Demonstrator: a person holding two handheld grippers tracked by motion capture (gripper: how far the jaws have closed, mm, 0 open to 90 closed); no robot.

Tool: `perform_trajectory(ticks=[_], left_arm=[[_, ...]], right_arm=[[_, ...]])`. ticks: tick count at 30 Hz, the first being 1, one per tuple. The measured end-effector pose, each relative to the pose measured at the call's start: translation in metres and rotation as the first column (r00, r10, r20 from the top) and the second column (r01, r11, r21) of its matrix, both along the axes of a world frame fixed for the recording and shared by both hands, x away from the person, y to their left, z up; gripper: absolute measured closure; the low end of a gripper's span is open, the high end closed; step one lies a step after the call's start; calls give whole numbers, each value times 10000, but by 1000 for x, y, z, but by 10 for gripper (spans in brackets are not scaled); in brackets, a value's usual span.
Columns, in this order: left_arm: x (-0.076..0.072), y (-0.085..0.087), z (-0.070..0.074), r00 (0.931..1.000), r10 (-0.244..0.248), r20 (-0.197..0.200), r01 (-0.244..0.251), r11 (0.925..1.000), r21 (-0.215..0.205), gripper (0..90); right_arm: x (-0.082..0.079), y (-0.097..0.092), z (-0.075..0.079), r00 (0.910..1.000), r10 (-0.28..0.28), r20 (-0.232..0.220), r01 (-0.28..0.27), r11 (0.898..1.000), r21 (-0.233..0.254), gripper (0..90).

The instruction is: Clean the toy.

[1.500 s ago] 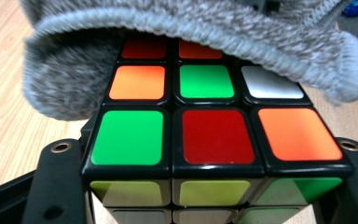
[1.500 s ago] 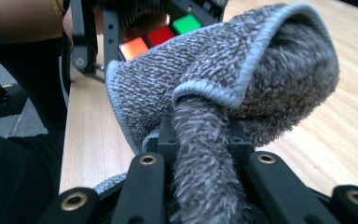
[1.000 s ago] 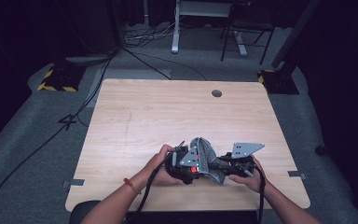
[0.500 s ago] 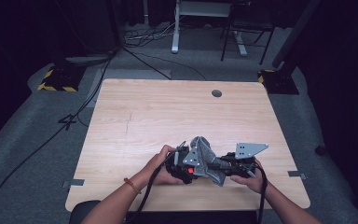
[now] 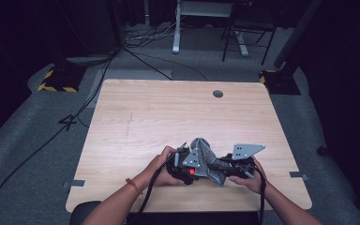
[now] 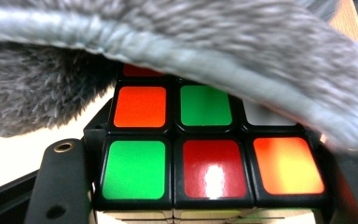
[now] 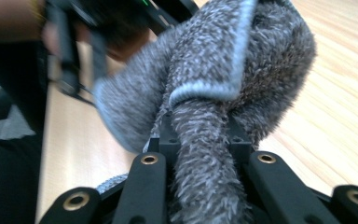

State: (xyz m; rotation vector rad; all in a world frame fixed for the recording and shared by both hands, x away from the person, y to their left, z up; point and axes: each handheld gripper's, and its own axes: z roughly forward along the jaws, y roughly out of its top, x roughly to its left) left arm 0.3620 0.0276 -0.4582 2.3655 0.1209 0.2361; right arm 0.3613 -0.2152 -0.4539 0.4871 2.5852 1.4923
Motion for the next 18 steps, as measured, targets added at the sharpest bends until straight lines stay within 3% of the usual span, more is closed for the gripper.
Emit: perform_trajectory(ticks=[3,9,11,12,15,18], left_arm=[[-2,3,10,9999,-17,151,24,9988,-484,333],[-4,8,16,9995,45,309,-24,9978,-670,333],[-2,9,18,9996,83,288,-59,9967,-812,333],[-2,10,18,9995,109,307,-84,9967,-804,333],[-3,10,18,9992,137,381,-108,9972,-737,334],[-2,8,15,9992,147,375,-129,9988,-479,333]], right_arm=[[4,0,-8,9993,-35,-370,23,9995,-303,758],[2,6,-9,9983,292,-508,-314,9985,-438,758],[2,7,-11,9947,545,-872,-597,9965,-579,757],[1,8,-13,9939,658,-885,-733,9937,-848,757],[1,9,-15,9917,799,-1006,-890,9920,-892,756],[-1,7,-9,9934,787,-828,-823,9958,-404,755]])
